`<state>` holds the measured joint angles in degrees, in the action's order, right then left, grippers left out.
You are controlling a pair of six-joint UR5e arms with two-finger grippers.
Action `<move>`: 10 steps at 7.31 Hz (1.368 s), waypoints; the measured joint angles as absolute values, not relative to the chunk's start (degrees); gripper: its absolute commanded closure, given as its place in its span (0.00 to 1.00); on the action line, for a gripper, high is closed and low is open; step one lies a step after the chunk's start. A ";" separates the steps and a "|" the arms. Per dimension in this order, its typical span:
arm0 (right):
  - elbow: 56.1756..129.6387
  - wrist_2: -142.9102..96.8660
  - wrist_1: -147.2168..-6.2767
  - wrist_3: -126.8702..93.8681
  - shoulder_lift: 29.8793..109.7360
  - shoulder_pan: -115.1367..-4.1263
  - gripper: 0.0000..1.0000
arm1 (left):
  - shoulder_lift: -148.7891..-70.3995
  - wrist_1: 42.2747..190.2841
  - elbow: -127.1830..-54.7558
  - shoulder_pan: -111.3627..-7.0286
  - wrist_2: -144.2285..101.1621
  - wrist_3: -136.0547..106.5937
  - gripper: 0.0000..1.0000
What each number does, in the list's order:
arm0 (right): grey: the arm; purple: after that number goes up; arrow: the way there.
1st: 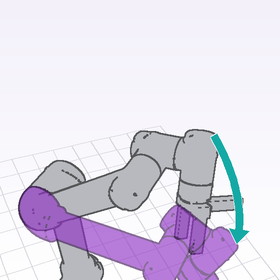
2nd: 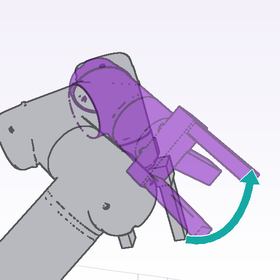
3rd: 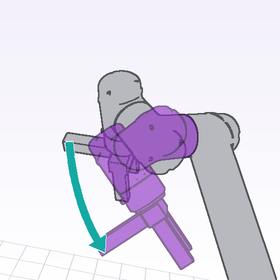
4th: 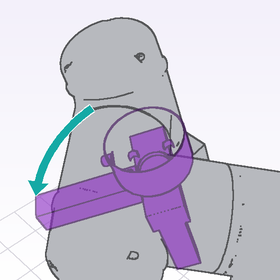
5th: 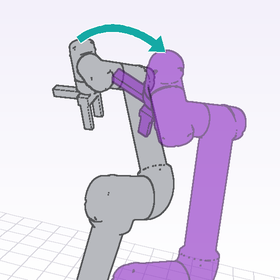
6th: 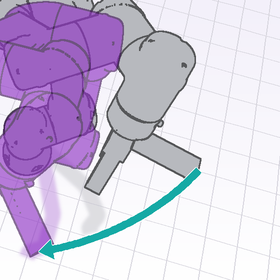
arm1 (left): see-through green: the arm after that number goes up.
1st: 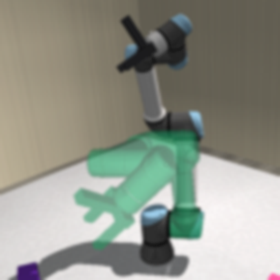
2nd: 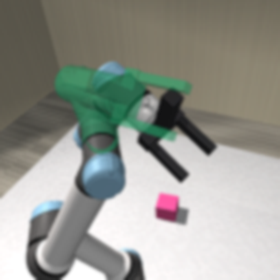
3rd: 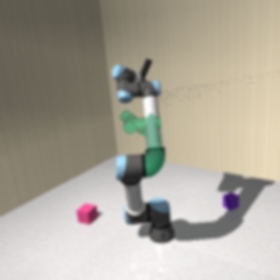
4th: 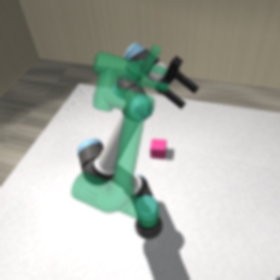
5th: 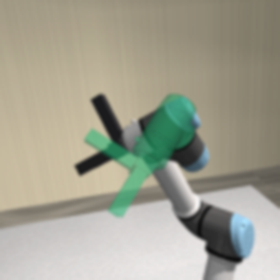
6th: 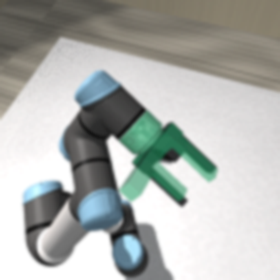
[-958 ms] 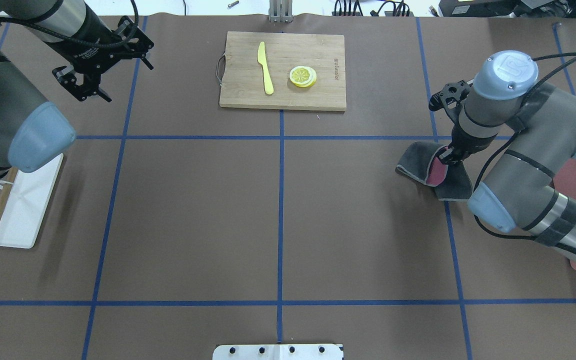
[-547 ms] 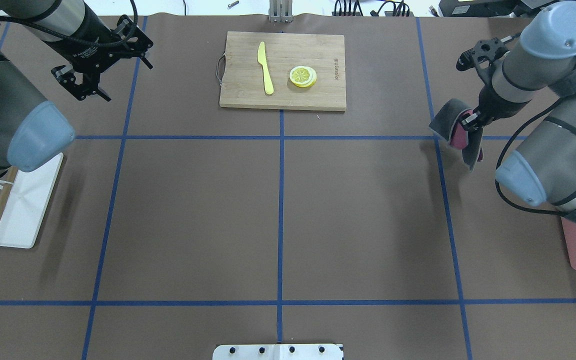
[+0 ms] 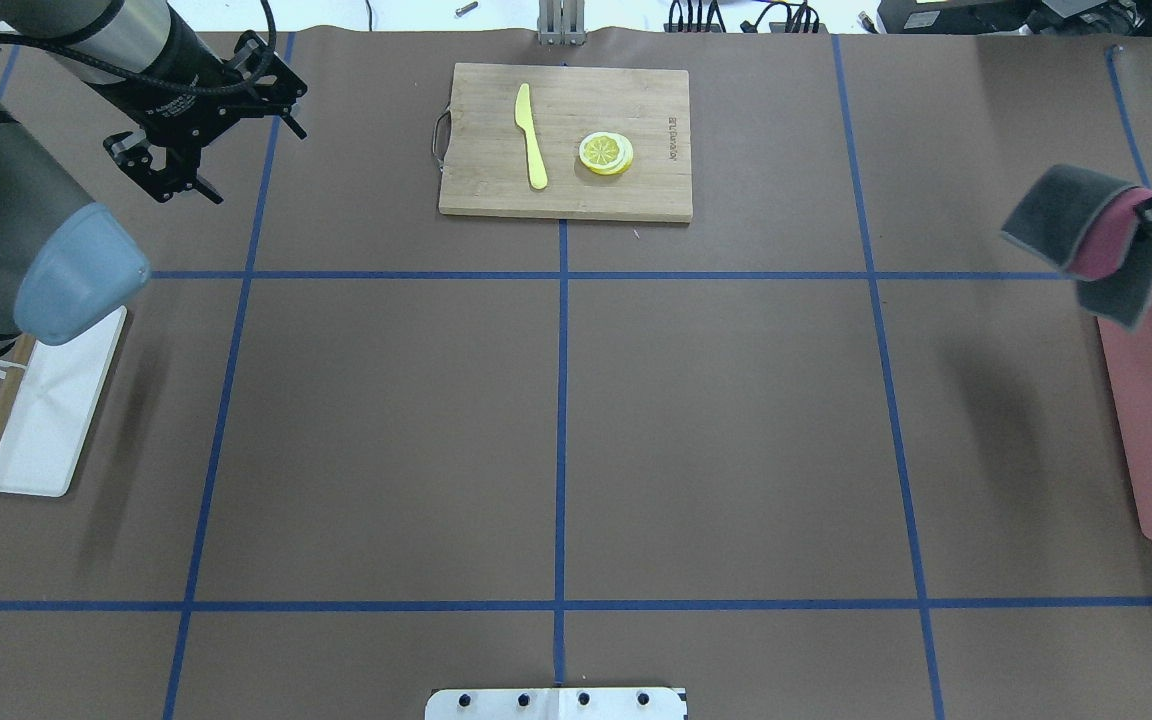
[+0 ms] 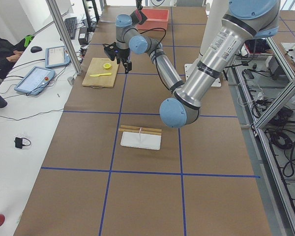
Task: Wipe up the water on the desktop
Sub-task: 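Lift the cloth with the right gripper and drop it into the pink bin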
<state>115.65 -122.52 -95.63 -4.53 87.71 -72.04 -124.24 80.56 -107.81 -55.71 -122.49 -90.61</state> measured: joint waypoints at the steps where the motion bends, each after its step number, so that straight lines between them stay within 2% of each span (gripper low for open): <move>1: 116.58 -124.65 -95.94 3.42 92.86 -77.67 1.00 | -124.26 80.56 -107.85 -55.69 -122.50 -90.61 0.01; 3: 116.91 -129.27 -97.89 14.52 101.24 -86.86 1.00 | -124.20 80.52 -108.06 -55.95 -122.36 -90.54 0.01; 4: 116.39 -130.15 -98.48 16.34 103.85 -88.46 0.04 | -123.74 80.51 -108.34 -56.50 -122.25 -90.29 0.01; 5: 115.29 -130.44 -98.84 16.72 104.95 -89.04 0.00 | -122.43 80.47 -108.73 -57.64 -122.20 -88.42 0.01; 8: 112.00 -129.89 -98.50 16.50 104.93 -89.37 0.00 | -114.32 80.43 -111.03 -64.48 -122.28 -74.69 0.01; 10: 110.93 -129.79 -98.30 14.76 103.82 -89.74 0.00 | -106.81 80.64 -112.16 -71.43 -122.36 -56.90 0.01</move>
